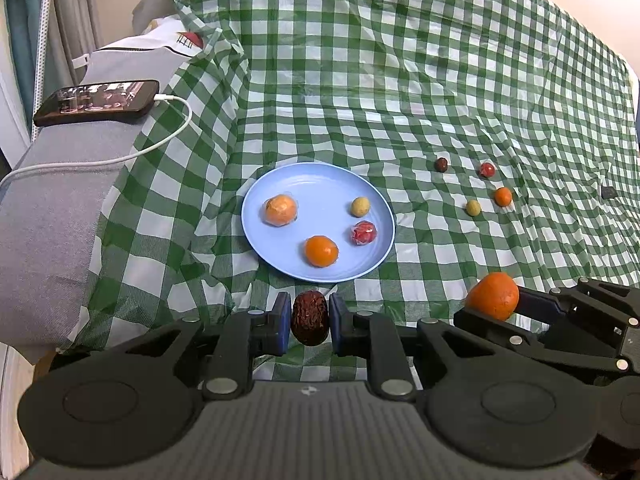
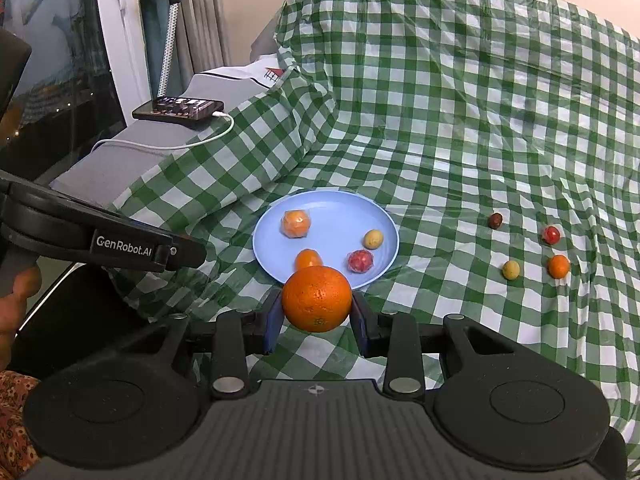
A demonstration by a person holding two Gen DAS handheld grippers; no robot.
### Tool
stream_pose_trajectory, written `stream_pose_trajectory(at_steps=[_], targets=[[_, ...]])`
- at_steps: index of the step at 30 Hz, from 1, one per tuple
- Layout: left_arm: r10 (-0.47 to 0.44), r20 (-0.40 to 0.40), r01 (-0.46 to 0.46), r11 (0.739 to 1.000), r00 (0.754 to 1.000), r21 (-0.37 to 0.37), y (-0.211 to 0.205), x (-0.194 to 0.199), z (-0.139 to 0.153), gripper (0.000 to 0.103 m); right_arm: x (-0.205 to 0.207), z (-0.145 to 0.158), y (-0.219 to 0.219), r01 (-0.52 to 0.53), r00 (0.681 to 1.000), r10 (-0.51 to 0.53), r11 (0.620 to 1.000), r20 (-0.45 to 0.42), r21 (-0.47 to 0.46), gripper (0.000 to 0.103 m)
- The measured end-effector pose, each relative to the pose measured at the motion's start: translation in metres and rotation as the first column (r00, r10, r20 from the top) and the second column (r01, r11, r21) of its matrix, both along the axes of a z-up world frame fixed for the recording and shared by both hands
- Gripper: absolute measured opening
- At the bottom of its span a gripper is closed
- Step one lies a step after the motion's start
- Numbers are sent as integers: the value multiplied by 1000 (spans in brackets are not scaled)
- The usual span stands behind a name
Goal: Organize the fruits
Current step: 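Carry the jujube and orange over the blue plate and open both grippers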
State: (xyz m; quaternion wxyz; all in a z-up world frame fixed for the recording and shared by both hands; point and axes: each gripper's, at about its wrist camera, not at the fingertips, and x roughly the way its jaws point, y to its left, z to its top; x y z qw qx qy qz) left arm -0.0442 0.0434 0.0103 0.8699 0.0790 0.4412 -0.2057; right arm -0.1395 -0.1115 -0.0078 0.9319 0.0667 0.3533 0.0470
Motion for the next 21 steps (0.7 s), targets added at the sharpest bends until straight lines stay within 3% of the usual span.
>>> stream_pose_trajectory(at_steps=[21], targets=[[69, -10, -69, 998, 998, -13, -1, 56, 1, 22, 40, -12, -10, 24, 999, -24, 1000, -31, 2, 37]])
